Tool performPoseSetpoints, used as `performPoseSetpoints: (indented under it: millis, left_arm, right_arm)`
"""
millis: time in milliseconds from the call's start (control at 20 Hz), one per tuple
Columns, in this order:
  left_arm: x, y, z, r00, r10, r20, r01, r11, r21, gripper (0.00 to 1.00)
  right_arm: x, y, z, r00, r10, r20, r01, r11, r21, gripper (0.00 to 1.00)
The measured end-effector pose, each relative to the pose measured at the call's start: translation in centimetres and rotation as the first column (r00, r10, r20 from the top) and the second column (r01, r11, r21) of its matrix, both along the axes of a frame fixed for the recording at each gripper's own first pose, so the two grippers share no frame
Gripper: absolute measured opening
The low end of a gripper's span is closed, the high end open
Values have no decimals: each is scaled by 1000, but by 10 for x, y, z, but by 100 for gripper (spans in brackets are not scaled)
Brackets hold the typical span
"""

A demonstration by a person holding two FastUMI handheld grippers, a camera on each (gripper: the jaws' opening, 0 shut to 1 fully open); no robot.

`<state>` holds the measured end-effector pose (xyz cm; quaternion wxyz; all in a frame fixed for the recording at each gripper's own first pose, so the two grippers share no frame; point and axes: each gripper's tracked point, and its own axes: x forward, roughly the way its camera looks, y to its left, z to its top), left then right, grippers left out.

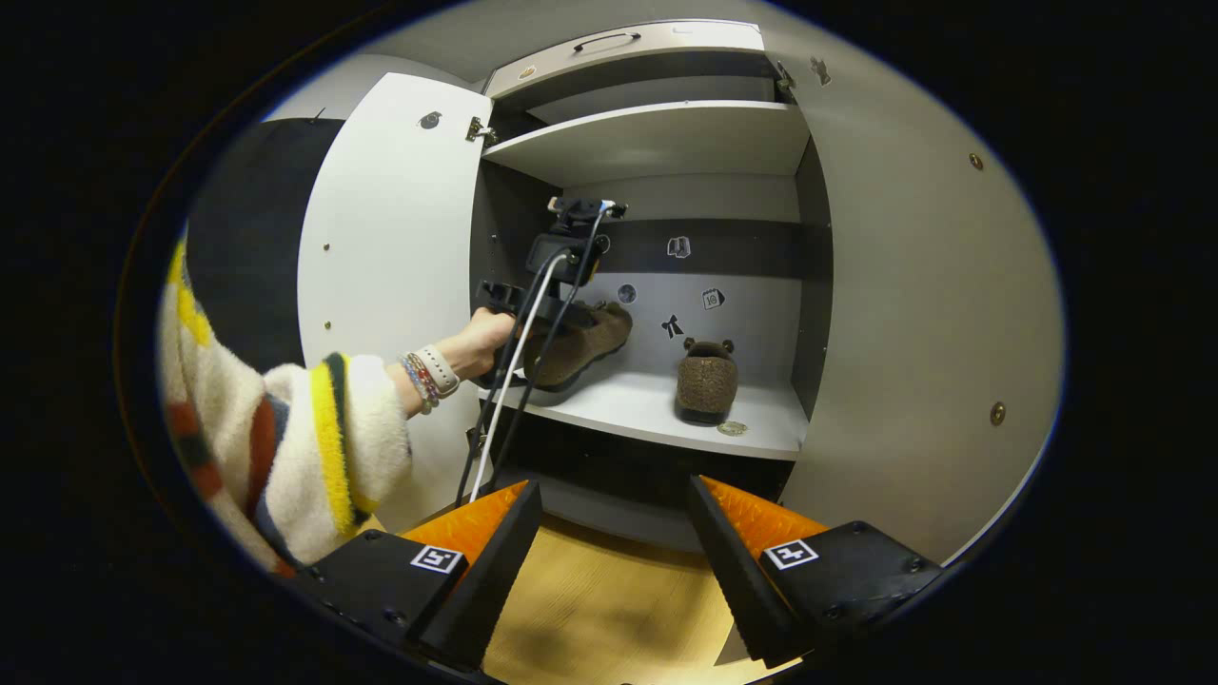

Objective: Grab one shoe with the right hand and put it into the shoe cabinet, grab the other shoe with the left hand and put it into the shoe cabinet; then close the right door with the right hand and the left door with the left hand.

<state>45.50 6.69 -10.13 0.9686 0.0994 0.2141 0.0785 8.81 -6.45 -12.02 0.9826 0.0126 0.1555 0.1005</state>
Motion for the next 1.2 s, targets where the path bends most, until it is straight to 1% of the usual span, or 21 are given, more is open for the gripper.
performPoseSetpoints:
  millis: [100,150,250,350,400,450,550,650,700,750,950,1000,1050,1200]
  left_arm:
    - [8,7,-19,1000,26,-9,-26,999,-37,7]
    - [11,11,-24,999,37,-16,-37,999,-34,7]
    - [15,13,-24,999,34,-10,-34,999,-10,7]
    - [14,8,-23,1000,13,-12,-13,1000,-13,11]
    - [15,4,-23,1000,-1,-3,1,999,-39,19]
    - [14,1,-21,1000,-4,8,5,998,-64,18]
    - [10,6,-14,1000,3,31,0,997,-78,49]
    - [-4,12,-3,999,13,30,-11,998,-61,81]
    - [-4,16,-6,1000,14,26,-12,998,-63,96]
    - [-9,18,-4,1000,17,20,-16,998,-68,95]
    - [-30,30,-2,999,32,-19,-33,998,-60,95]
    - [-34,23,1,1000,13,-18,-15,996,-85,96]
    - [-38,23,3,1000,15,-15,-17,995,-99,96]
    - [-50,15,17,1000,1,10,0,994,-113,94]
  right_arm:
    - [4,-4,-4,1000,0,-11,0,1000,-5,99]
    - [6,-6,-7,1000,-2,-18,2,1000,-9,99]
    - [11,-9,-12,999,-8,-33,8,1000,-8,99]
    - [15,-10,-16,999,-9,-46,9,1000,1,99]
    - [17,-10,-17,999,-9,-49,9,1000,1,99]
    - [19,-10,-19,999,-8,-52,7,1000,-1,99]
    - [21,-8,-23,998,-4,-62,4,1000,-5,98]
    - [21,-5,-25,998,0,-69,0,1000,-2,99]
    - [21,-3,-26,997,2,-74,-2,1000,0,99]
    - [21,-1,-26,997,4,-78,-4,1000,1,99]
    - [21,11,-25,997,23,-75,-22,1000,7,99]
    - [19,15,-24,997,30,-73,-29,1000,9,99]
    - [18,19,-24,997,36,-73,-35,999,9,99]
    - [12,26,-21,997,46,-69,-45,999,11,99]
